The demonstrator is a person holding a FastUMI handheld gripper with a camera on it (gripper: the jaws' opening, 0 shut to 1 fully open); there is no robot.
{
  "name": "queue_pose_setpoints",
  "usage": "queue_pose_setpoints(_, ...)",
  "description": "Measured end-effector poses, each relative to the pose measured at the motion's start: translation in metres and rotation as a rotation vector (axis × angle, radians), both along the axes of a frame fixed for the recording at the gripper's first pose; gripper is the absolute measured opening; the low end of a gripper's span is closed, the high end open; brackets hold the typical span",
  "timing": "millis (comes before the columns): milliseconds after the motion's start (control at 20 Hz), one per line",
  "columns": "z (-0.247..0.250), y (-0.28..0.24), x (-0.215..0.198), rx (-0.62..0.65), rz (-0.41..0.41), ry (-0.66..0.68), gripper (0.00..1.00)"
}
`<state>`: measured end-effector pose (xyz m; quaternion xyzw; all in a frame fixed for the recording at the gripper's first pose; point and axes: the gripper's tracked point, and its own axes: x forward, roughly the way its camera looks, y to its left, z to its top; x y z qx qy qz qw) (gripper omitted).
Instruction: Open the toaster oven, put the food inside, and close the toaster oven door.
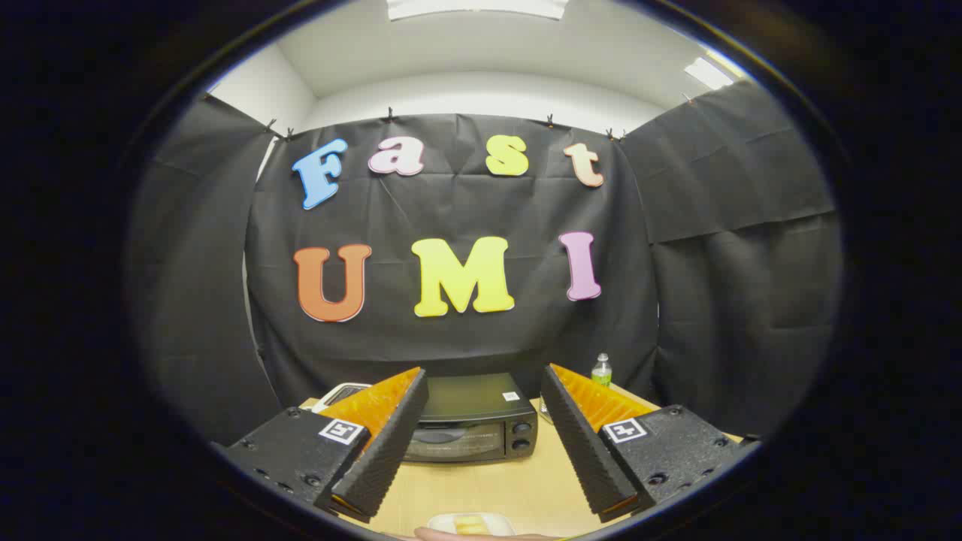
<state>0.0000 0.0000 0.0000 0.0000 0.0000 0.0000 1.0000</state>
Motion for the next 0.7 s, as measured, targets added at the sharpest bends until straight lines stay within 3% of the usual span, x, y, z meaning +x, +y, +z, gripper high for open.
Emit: queue_pose_setpoints(700, -0.011, 0.001, 0.003, -0.013, -0.002, 0.039, 1.00)
